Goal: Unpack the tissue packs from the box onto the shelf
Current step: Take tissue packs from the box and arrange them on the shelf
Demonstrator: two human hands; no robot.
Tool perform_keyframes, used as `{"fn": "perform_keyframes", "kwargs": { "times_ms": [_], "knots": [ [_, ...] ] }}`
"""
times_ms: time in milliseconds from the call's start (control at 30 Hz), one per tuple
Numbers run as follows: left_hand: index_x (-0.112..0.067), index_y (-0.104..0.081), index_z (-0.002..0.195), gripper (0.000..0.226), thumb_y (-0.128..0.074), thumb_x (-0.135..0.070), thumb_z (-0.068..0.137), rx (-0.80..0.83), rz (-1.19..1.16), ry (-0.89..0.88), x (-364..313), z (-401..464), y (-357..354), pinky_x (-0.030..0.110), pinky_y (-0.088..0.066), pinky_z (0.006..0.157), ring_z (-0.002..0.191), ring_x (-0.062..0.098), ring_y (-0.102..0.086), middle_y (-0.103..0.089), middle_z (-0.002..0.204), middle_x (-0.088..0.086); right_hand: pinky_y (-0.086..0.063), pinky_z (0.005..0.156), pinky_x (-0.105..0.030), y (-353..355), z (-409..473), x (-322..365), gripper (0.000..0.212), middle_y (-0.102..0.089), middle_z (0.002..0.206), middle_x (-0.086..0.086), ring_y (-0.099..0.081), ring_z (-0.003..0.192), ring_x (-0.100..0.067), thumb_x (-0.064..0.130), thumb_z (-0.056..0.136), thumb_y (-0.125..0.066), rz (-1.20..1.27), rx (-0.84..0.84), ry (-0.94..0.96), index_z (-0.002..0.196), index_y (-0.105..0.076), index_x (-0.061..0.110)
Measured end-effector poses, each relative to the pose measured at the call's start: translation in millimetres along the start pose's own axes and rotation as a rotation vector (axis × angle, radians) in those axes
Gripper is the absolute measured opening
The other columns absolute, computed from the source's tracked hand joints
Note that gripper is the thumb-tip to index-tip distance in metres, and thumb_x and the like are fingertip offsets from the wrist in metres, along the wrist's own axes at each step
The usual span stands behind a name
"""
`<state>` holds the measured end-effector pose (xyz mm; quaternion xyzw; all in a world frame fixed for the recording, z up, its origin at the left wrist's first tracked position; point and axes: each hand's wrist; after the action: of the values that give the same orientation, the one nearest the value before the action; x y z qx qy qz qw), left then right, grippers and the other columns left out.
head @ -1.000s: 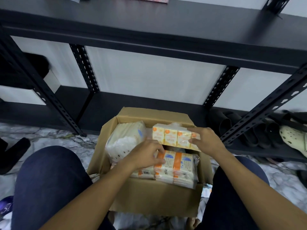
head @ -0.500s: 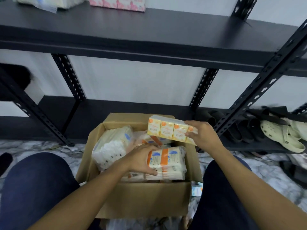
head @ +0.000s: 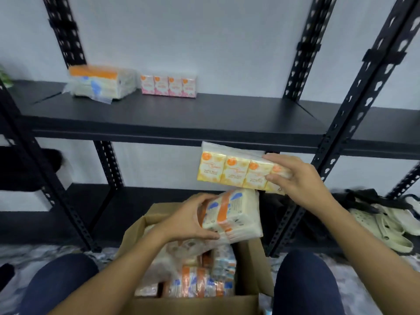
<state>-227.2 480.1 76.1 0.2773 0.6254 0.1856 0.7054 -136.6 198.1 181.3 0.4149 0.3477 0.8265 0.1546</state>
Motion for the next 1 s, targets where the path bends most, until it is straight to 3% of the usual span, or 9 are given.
{"fn": "perform_keyframes", "kwargs": {
  "times_ms": [133, 233, 367, 400, 533, 833, 1000],
  "knots": [
    [-0.056, -0.041, 0.12, 0.078, -0.088, -0.05, 0.058, -0.075, 0.127, -0.116, -45.2, 8.6, 51.1, 0.015, -0.045, 0.094, 0.112, -0.006, -0.05, -0.047, 0.122, -0.026, -0.043, 0.107, -0.031, 31.6, 16.3, 27.7, 0.044, -0.058, 0.125, 0.027, -0.05, 0.124, -0.003, 0.024, 0.086, -0.075, 0.024, -0.123, 0.059, 0.127, -0.065, 0.034],
    [-0.047, -0.044, 0.129, 0.084, -0.085, -0.057, 0.057, -0.124, 0.247, -0.204, -77.0, 15.2, 90.4, 0.023, -0.047, 0.096, 0.112, -0.003, -0.05, -0.05, 0.122, -0.023, -0.044, 0.104, -0.026, 55.6, 33.1, 48.8, 0.043, -0.061, 0.124, 0.017, -0.052, 0.12, -0.003, 0.023, 0.086, -0.075, 0.033, -0.208, 0.064, 0.127, -0.065, 0.033],
    [-0.045, -0.044, 0.133, 0.087, -0.081, -0.065, 0.056, -0.189, 0.42, -0.256, -108.0, 28.3, 140.4, 0.03, -0.044, 0.097, 0.113, -0.002, -0.046, -0.05, 0.122, -0.025, -0.038, 0.096, -0.007, 78.6, 62.3, 70.6, 0.042, -0.058, 0.118, 0.019, -0.048, 0.109, 0.009, 0.02, 0.088, -0.073, 0.028, -0.288, 0.076, 0.128, -0.065, 0.027],
    [-0.045, -0.043, 0.134, 0.088, -0.08, -0.066, 0.056, -0.201, 0.456, -0.258, -114.4, 31.9, 152.1, 0.031, -0.043, 0.098, 0.114, -0.002, -0.045, -0.05, 0.122, -0.025, -0.037, 0.096, -0.007, 82.8, 70.7, 74.7, 0.041, -0.058, 0.116, 0.02, -0.048, 0.108, 0.009, 0.019, 0.088, -0.073, 0.021, -0.307, 0.08, 0.128, -0.065, 0.026],
    [-0.043, -0.042, 0.136, 0.089, -0.076, -0.068, 0.057, -0.242, 0.615, -0.239, -131.9, 53.7, 197.0, 0.036, -0.039, 0.103, 0.115, 0.002, -0.044, -0.049, 0.127, -0.021, -0.043, 0.106, -0.029, 91.6, 109.4, 81.9, 0.041, -0.062, 0.122, 0.016, -0.055, 0.117, -0.006, 0.019, 0.088, -0.073, 0.012, -0.352, 0.106, 0.128, -0.066, 0.023],
    [-0.037, -0.036, 0.144, 0.098, -0.073, -0.068, 0.059, -0.176, 0.835, -0.048, -108.2, 124.4, 263.2, 0.04, -0.035, 0.108, 0.122, 0.013, -0.04, -0.045, 0.138, -0.008, -0.03, 0.102, -0.016, 63.2, 203.0, 58.0, 0.044, -0.061, 0.136, 0.001, -0.053, 0.127, -0.011, 0.018, 0.09, -0.071, -0.052, -0.303, 0.079, 0.133, -0.062, 0.016],
    [-0.04, -0.035, 0.145, 0.099, -0.072, -0.07, 0.057, -0.118, 0.856, 0.03, -81.0, 164.2, 275.5, 0.041, -0.031, 0.11, 0.127, 0.015, -0.038, -0.042, 0.143, -0.009, -0.036, 0.107, -0.023, 34.5, 257.2, 30.1, 0.045, -0.061, 0.137, 0.001, -0.053, 0.129, -0.013, 0.02, 0.089, -0.072, -0.094, -0.239, 0.058, 0.133, -0.063, 0.018]
  ]
}}
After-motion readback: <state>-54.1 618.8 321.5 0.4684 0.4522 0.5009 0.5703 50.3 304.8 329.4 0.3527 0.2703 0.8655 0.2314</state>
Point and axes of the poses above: each hand's wrist, its own z-axis towards the middle knuckle, its own y-axis out of the back of the hand, x = y × z
